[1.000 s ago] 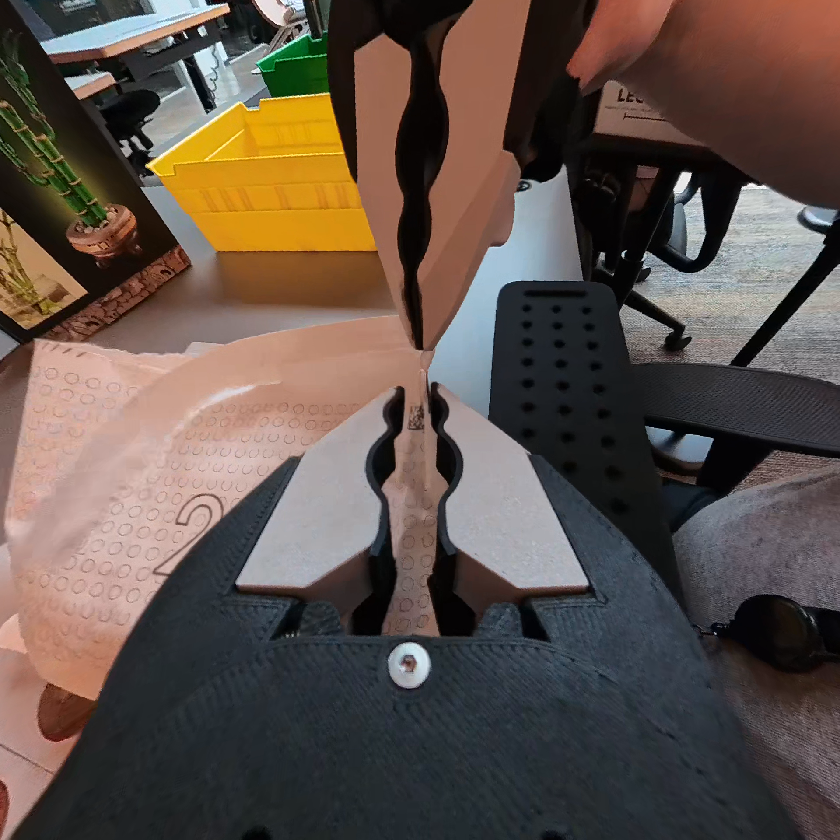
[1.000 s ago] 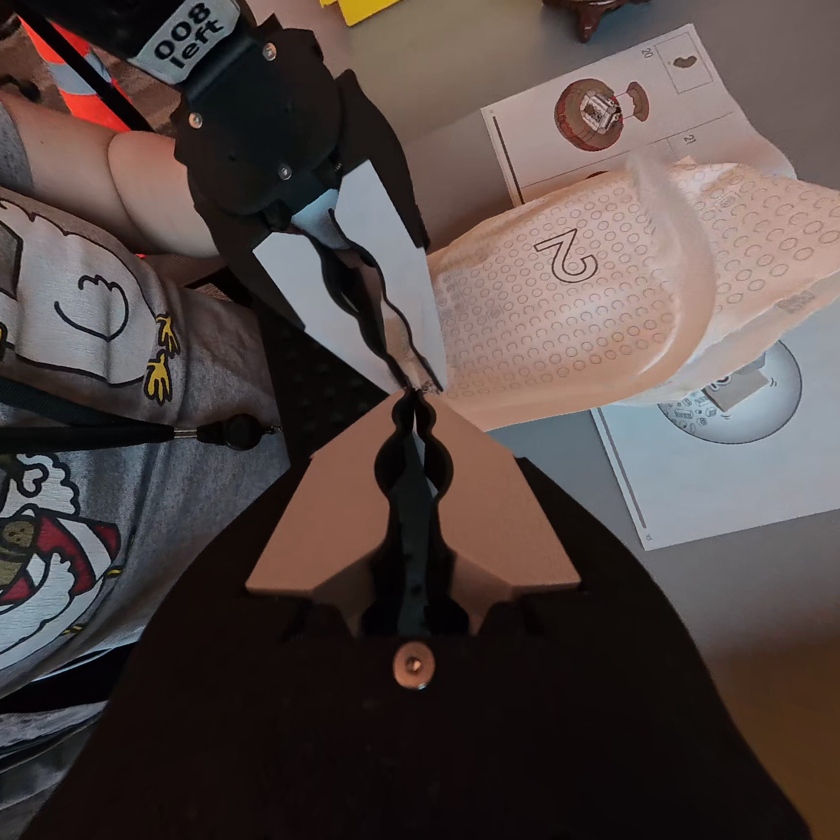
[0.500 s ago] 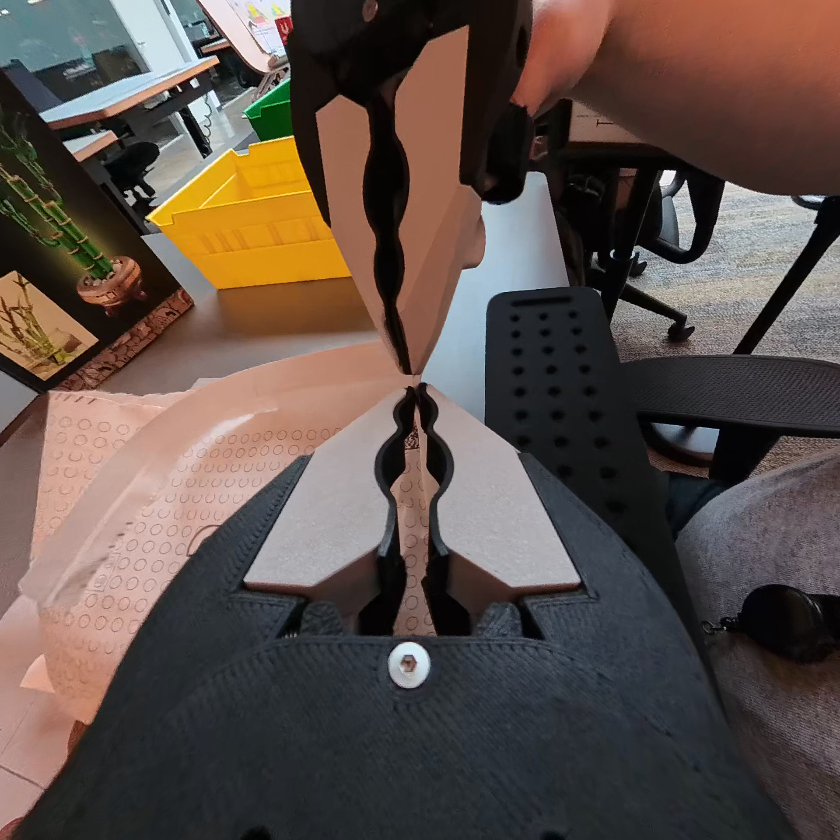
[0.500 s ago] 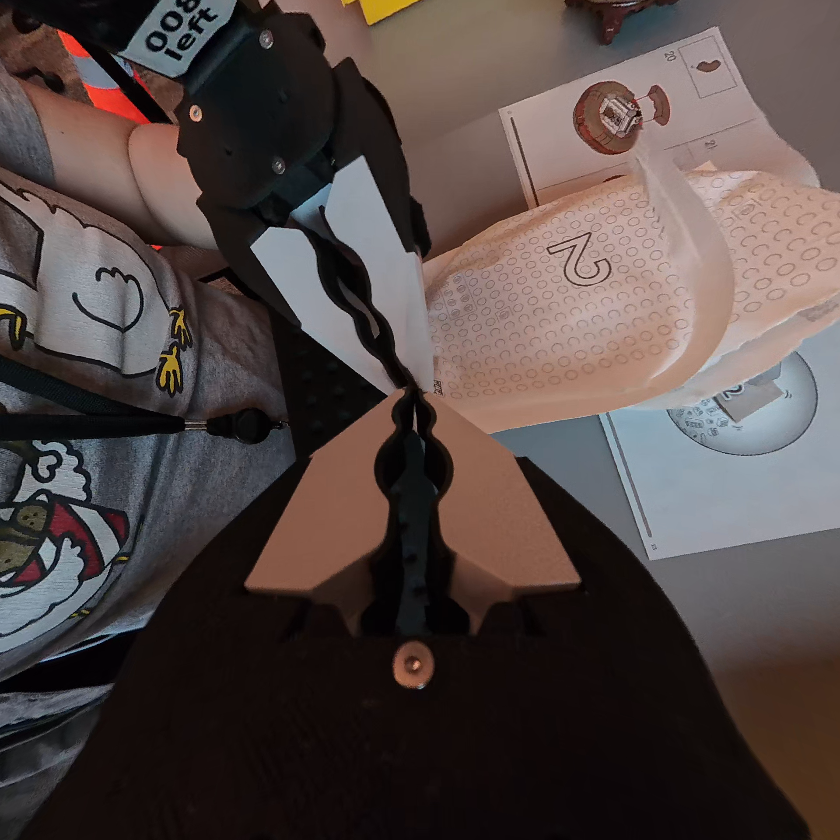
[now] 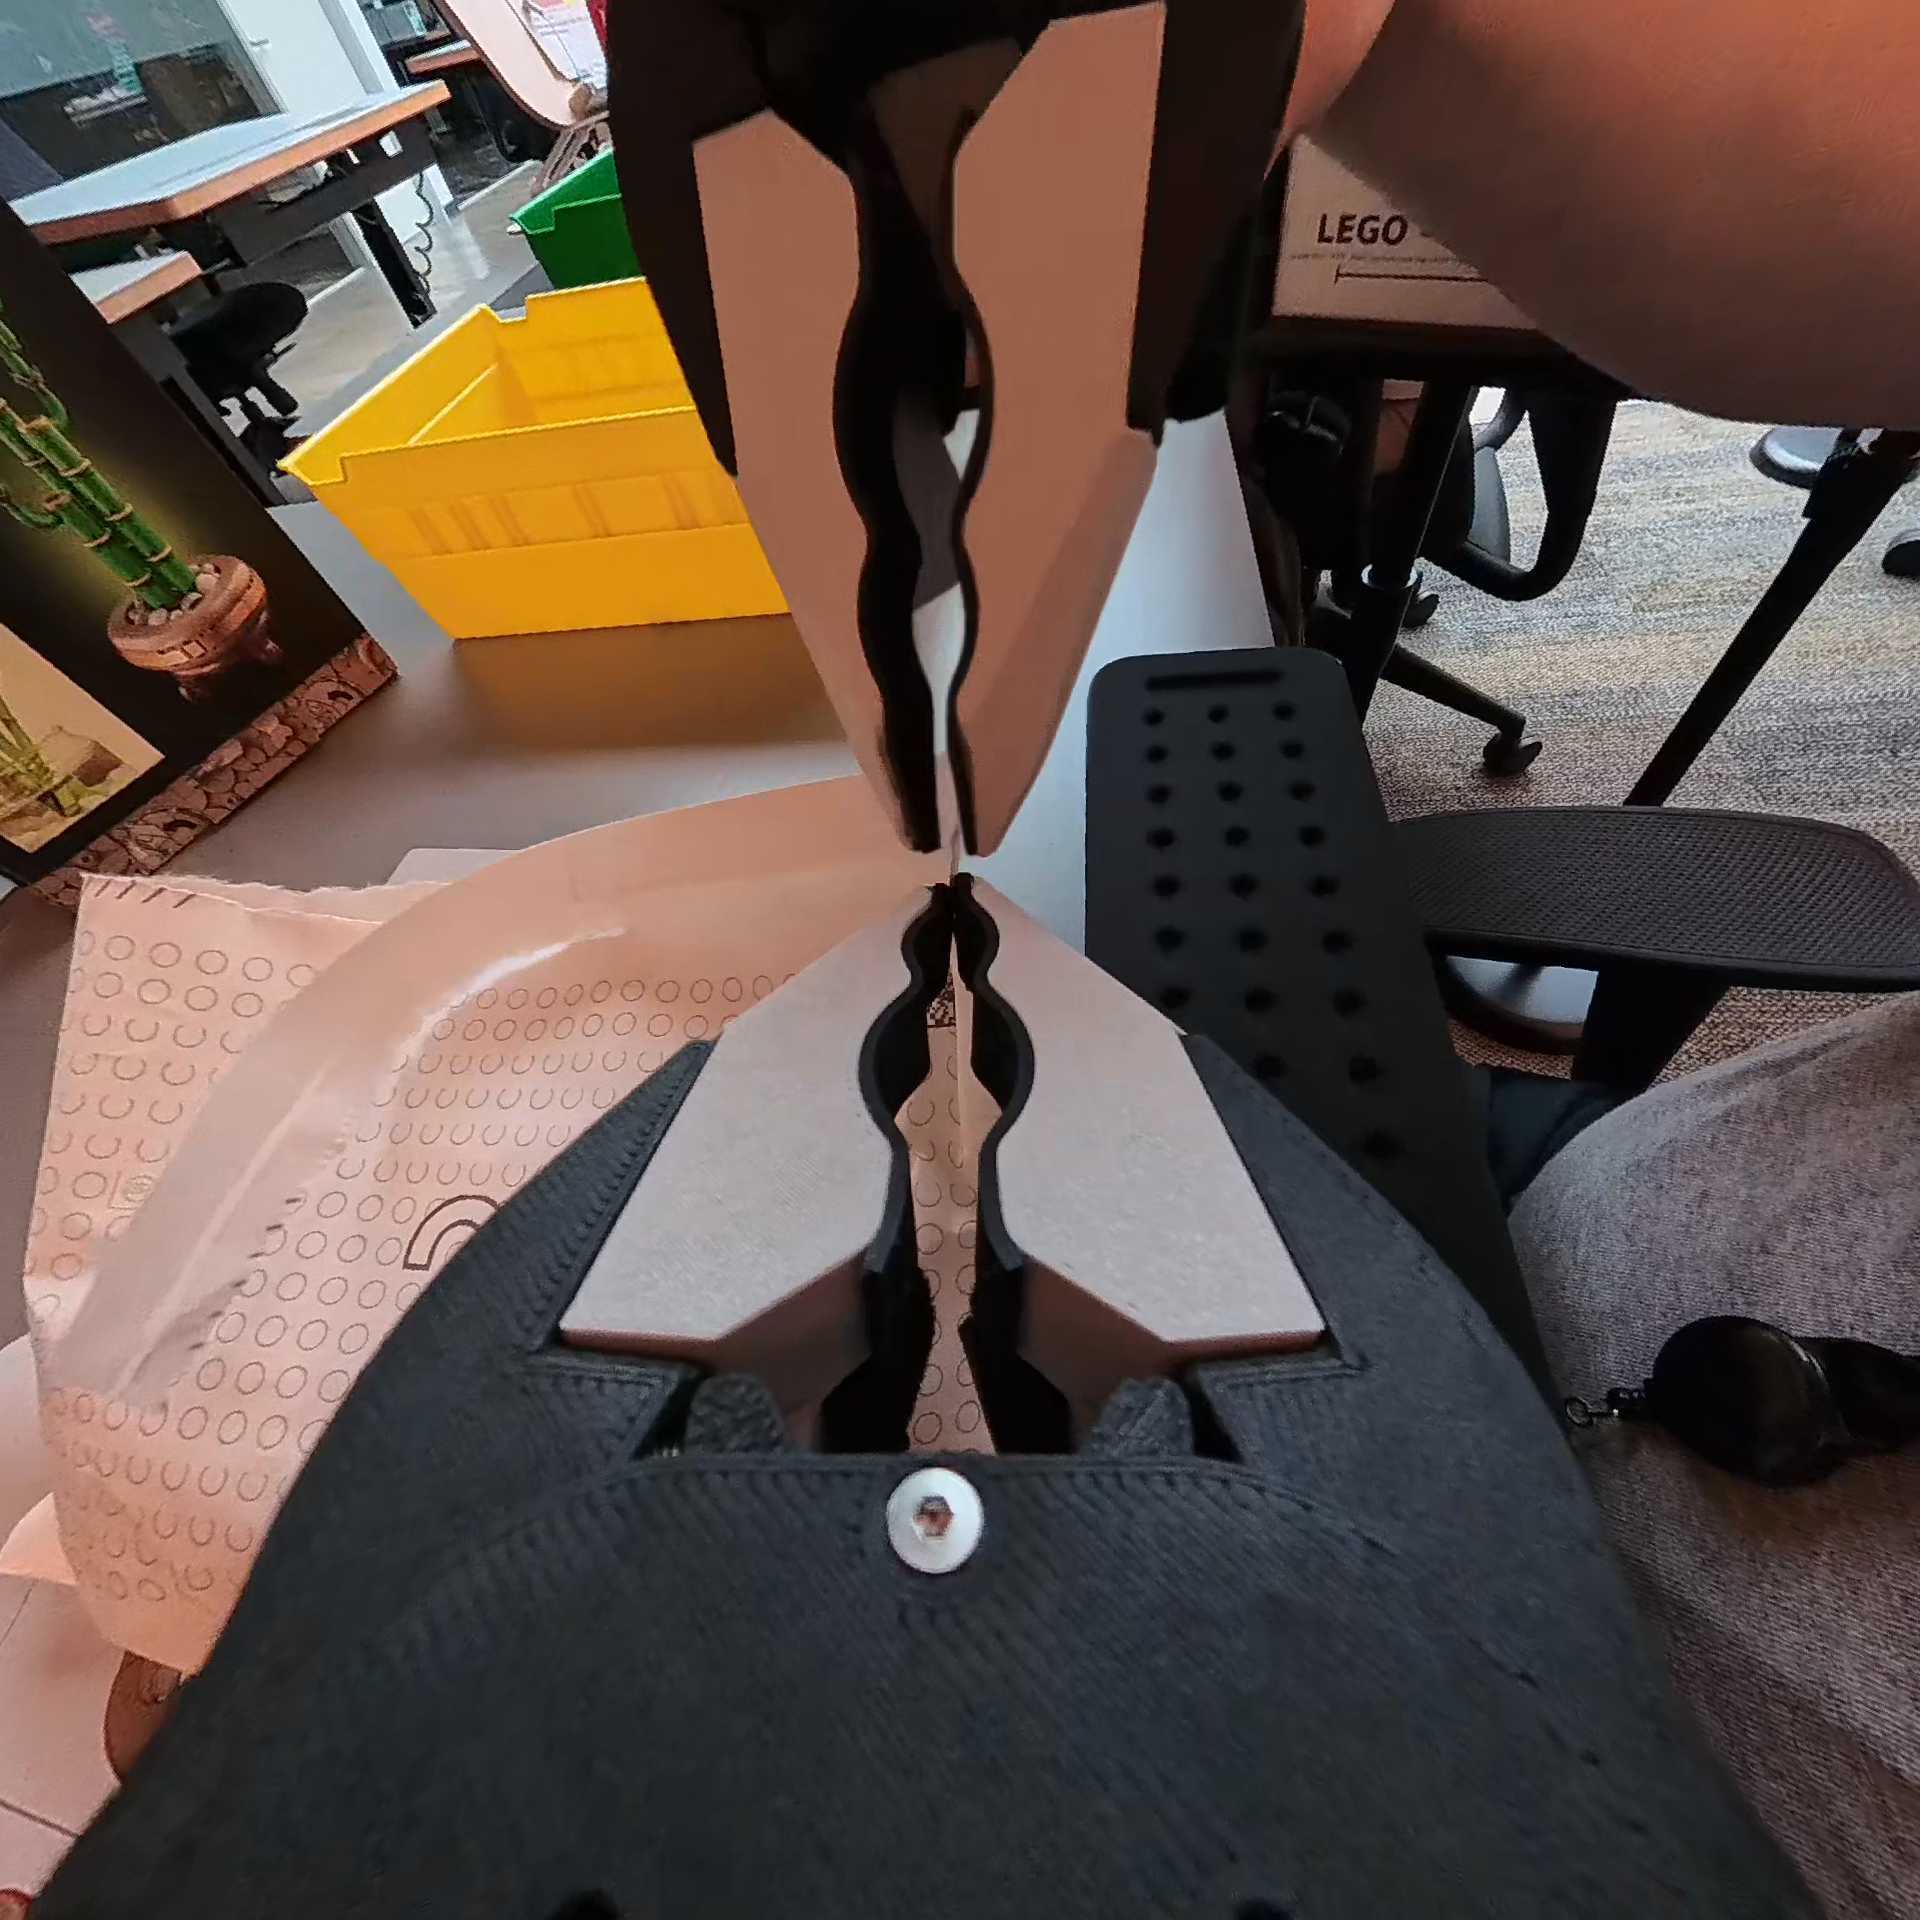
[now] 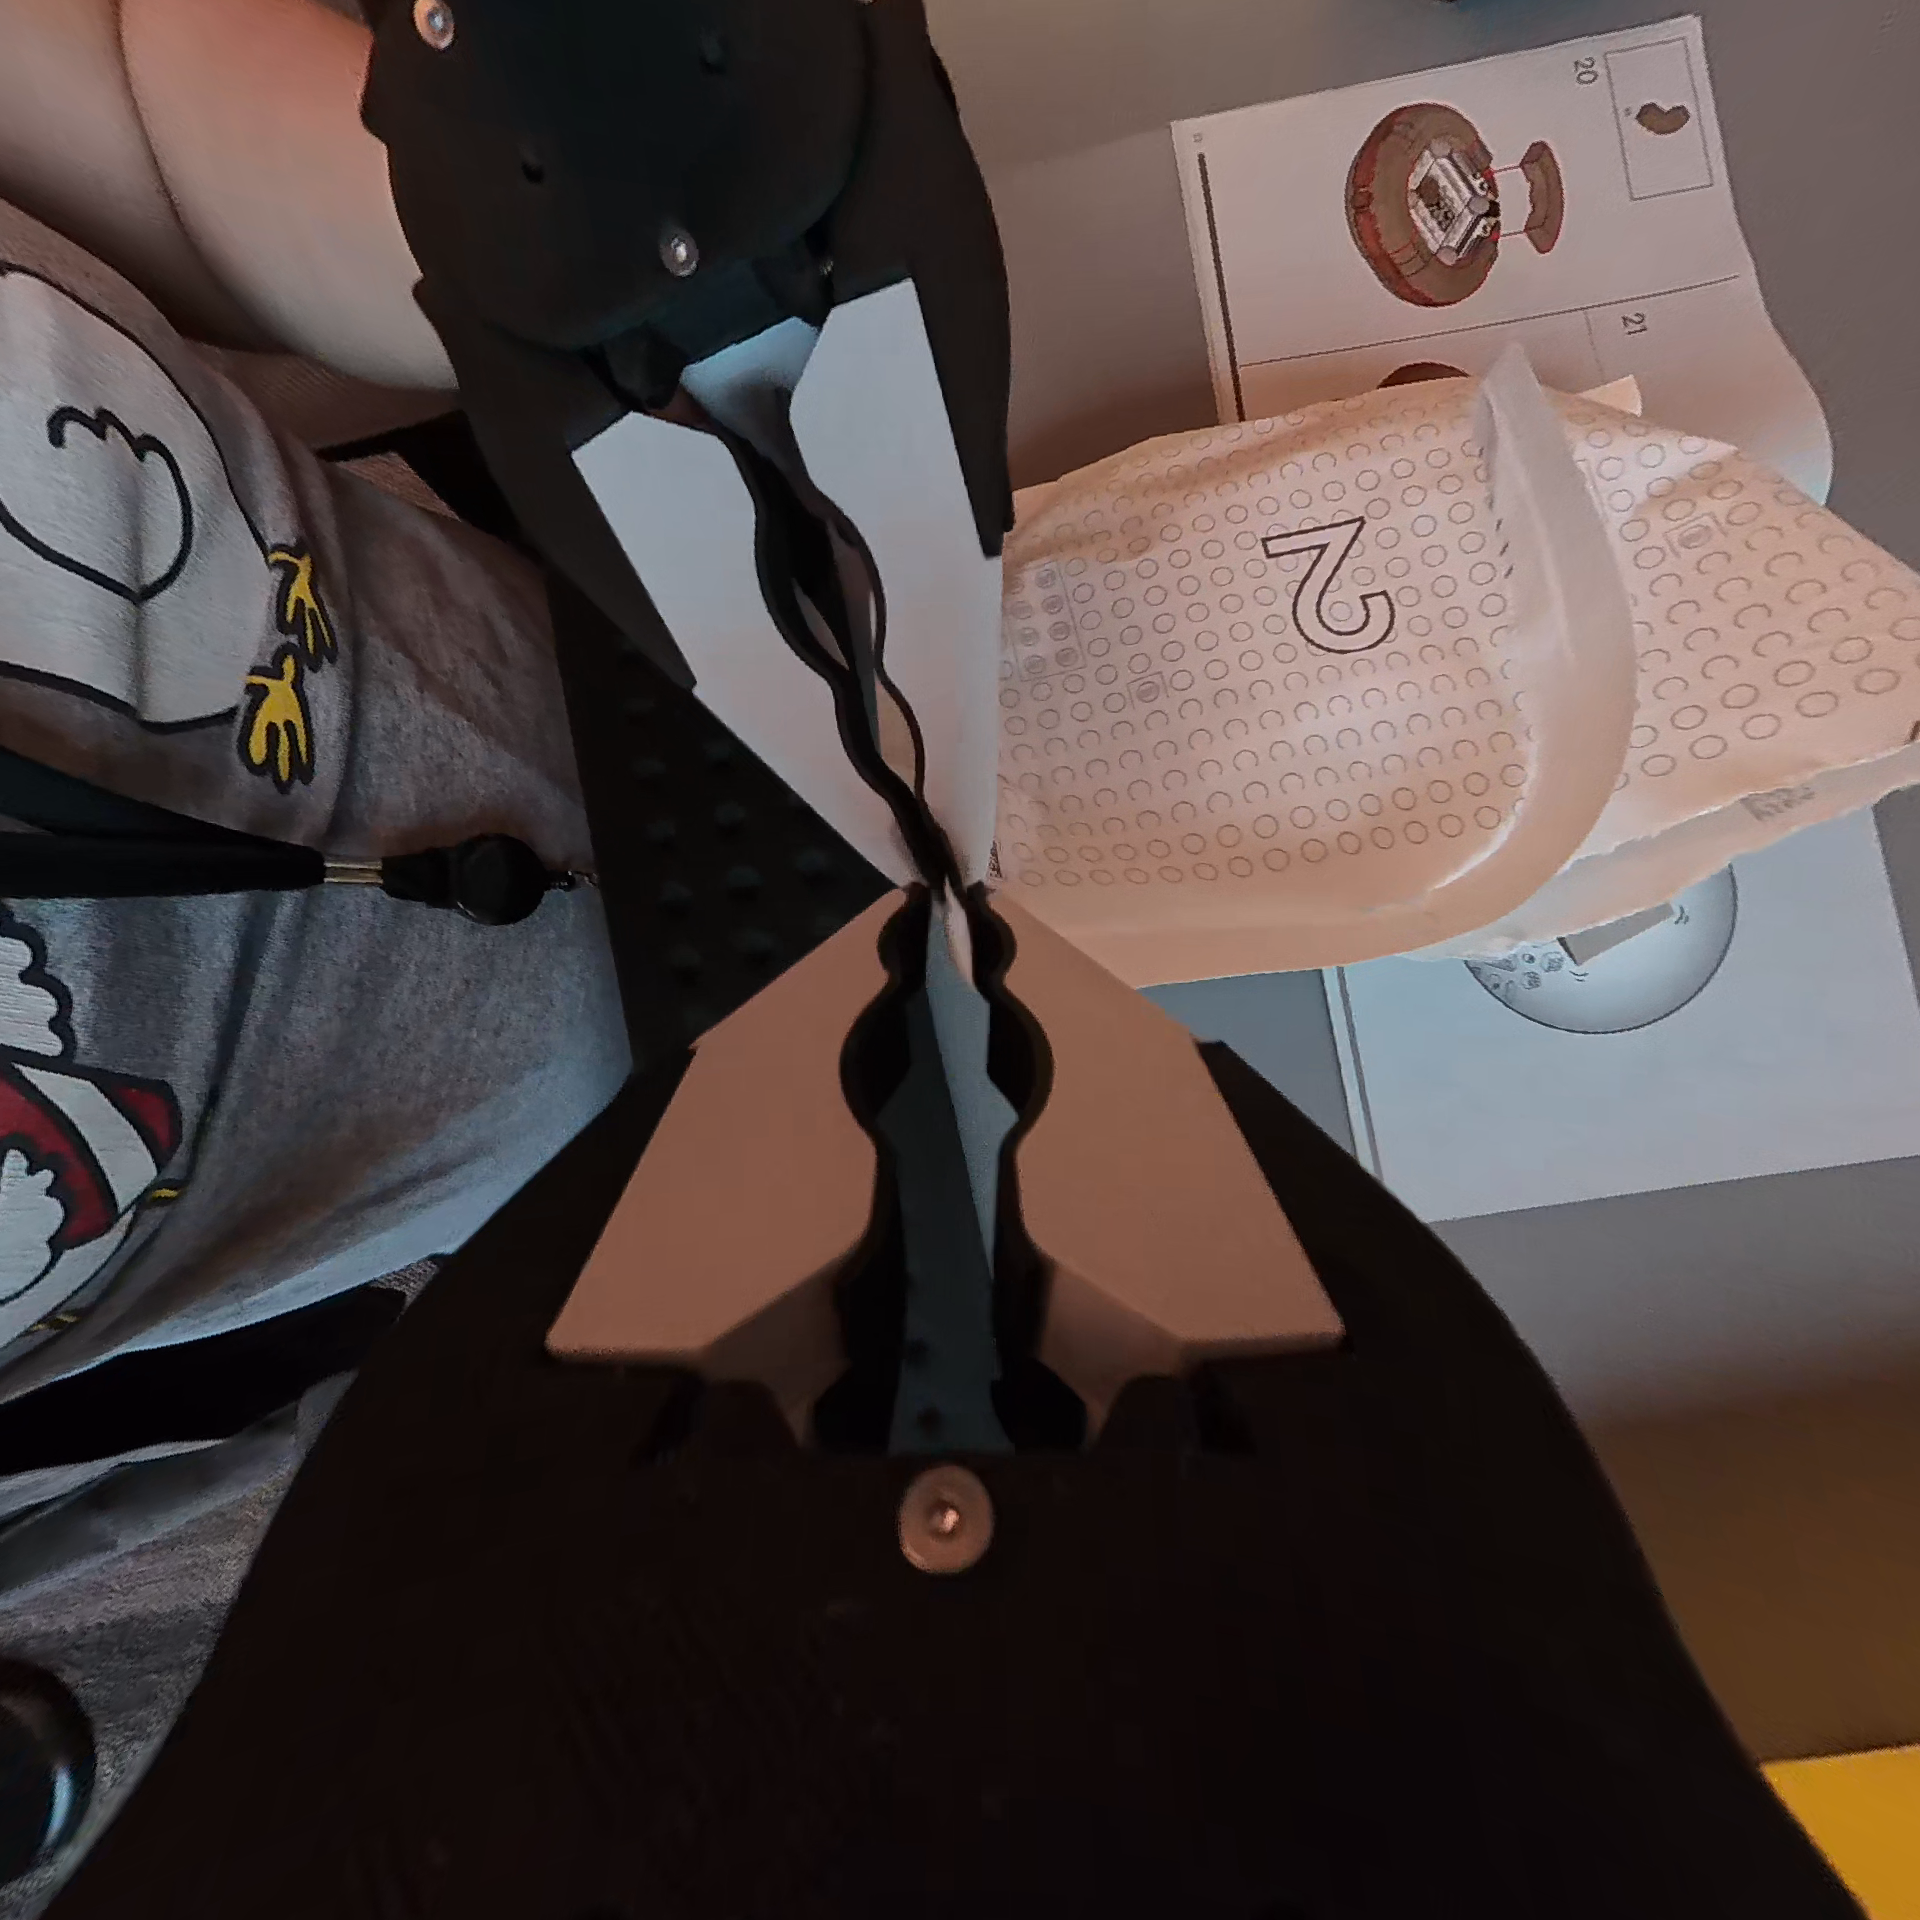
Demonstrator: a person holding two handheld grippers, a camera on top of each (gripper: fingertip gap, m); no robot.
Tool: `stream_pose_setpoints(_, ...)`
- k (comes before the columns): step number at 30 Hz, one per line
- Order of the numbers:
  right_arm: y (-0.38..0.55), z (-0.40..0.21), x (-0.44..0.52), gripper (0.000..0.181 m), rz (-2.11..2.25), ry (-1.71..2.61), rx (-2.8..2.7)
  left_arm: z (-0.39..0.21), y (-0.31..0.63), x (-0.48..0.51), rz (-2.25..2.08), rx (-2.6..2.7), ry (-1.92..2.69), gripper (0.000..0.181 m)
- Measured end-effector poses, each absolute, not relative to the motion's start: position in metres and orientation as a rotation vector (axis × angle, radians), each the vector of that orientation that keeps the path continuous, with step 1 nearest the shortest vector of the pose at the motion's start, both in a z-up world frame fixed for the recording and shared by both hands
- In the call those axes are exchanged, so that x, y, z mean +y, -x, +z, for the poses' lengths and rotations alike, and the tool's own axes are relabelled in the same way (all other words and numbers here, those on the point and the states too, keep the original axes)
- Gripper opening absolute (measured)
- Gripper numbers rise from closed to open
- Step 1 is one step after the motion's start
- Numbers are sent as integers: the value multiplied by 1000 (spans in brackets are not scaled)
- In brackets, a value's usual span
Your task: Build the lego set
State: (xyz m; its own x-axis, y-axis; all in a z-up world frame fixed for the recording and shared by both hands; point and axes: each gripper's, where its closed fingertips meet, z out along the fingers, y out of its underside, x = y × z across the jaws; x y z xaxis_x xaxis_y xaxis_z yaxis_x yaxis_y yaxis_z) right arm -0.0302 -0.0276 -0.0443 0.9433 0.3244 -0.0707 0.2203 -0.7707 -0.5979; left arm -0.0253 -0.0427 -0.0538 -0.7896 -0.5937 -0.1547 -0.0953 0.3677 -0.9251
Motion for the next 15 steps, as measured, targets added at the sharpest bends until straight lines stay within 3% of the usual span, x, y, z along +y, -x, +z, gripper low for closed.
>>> stream_pose_setpoints(15, 32, -46, -26, 0, 305, 2466, -390, -51, 27, -42, -1393, 2132, 551, 0)
